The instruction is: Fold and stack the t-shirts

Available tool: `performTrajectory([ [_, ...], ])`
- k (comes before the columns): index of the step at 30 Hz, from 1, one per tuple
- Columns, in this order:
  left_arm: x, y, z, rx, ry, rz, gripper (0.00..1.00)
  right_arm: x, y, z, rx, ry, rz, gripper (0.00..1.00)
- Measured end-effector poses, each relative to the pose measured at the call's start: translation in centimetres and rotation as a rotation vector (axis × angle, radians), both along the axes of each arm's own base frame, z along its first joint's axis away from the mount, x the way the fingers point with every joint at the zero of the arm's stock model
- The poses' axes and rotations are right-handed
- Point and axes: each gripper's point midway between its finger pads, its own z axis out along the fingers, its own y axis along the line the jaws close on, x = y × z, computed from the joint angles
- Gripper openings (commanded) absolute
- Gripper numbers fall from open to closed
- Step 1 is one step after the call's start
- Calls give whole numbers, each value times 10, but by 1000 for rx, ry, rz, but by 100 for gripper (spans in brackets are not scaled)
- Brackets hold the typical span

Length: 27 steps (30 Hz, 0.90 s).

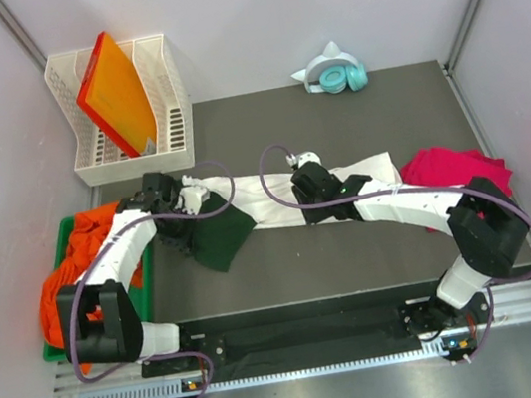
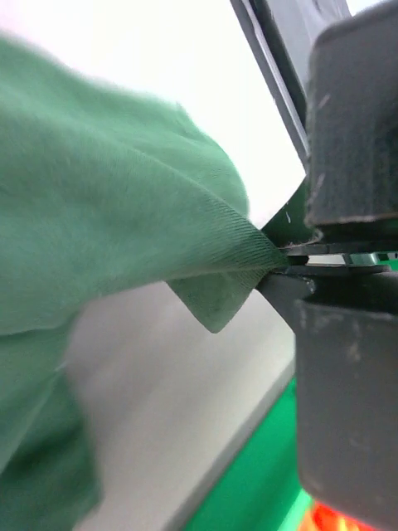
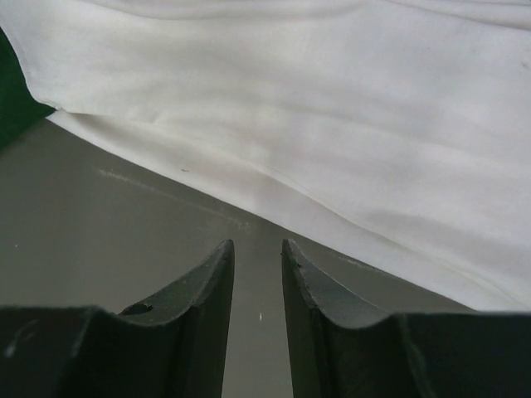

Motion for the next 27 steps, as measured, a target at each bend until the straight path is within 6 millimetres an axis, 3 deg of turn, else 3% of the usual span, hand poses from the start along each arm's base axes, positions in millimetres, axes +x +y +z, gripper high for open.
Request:
performTrajectory([
  [5, 29, -13, 40, -66, -94, 5, 0, 1, 3, -2, 1, 8, 6, 30],
  [9, 45, -20, 56, -101, -126, 14, 0, 3, 6, 1, 13, 0, 9, 30],
  [18, 72, -27, 37, -120, -61, 64, 0, 4, 7, 2, 19, -5, 9, 30],
  [23, 105, -32, 27, -132, -68, 99, 0, 3, 7, 2, 20, -6, 8, 30],
  [27, 131, -35, 31, -139, -95, 120, 0, 1, 4, -1, 14, 1, 7, 30],
])
